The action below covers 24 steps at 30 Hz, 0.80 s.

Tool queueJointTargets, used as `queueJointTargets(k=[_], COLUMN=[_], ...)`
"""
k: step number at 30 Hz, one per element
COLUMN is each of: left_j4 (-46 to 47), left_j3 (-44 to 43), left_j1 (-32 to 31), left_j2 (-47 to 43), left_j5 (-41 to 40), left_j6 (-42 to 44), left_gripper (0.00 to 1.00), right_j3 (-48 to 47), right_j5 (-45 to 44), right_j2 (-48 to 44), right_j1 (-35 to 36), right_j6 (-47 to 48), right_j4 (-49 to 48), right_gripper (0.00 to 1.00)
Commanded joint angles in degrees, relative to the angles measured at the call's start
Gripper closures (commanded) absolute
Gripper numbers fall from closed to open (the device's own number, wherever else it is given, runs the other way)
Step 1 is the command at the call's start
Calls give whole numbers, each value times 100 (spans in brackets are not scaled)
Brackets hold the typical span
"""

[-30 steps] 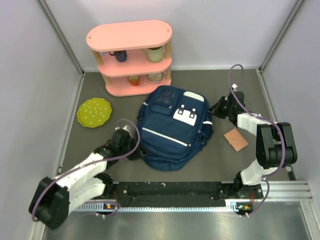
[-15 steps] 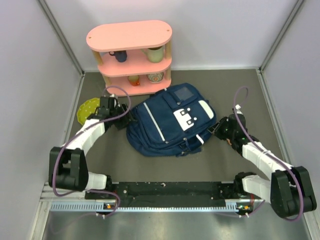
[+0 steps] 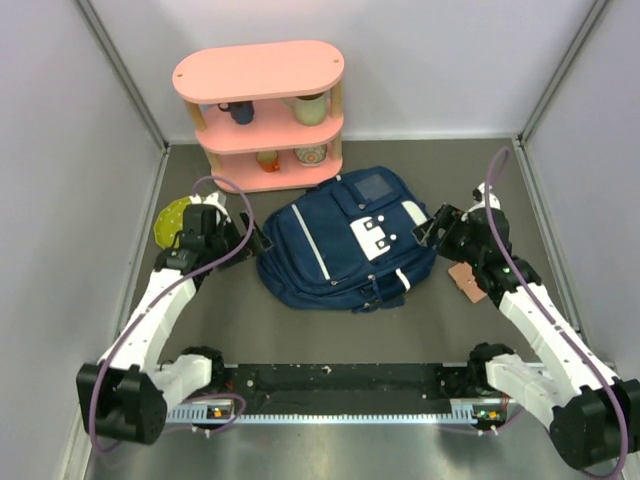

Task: Pack the student bag
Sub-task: Adjust the student bag at the center of the board.

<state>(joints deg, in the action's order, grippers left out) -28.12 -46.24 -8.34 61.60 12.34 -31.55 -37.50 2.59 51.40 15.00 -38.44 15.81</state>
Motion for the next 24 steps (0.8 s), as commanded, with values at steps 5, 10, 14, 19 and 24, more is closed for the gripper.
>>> queueJointTargets(k=[5, 10, 14, 19, 24], left_j4=[52, 447, 483, 596, 510], left_j3=[369, 633, 642, 371, -297], left_j1=[-483, -2003, -2883, -3779, -4543], left_j2=[-1167, -1616, -1389, -660, 368], left_j5=[270, -862, -1734, -2296, -3035], left_j6=[-965, -2450, -3137, -3858, -4166], left_gripper=[1, 3, 9, 18, 18], right_j3=[-1013, -1286, -1374, -1322, -1225], right_j5=[508, -126, -241, -215, -197], right_j2=[1003, 1398, 1531, 1549, 1452], right_j1=[256, 556, 635, 671, 671], right_j6=[688, 645, 592, 592, 574], right_j4=[-210, -193, -219, -289, -298], right_gripper=[24, 21, 21, 22, 22])
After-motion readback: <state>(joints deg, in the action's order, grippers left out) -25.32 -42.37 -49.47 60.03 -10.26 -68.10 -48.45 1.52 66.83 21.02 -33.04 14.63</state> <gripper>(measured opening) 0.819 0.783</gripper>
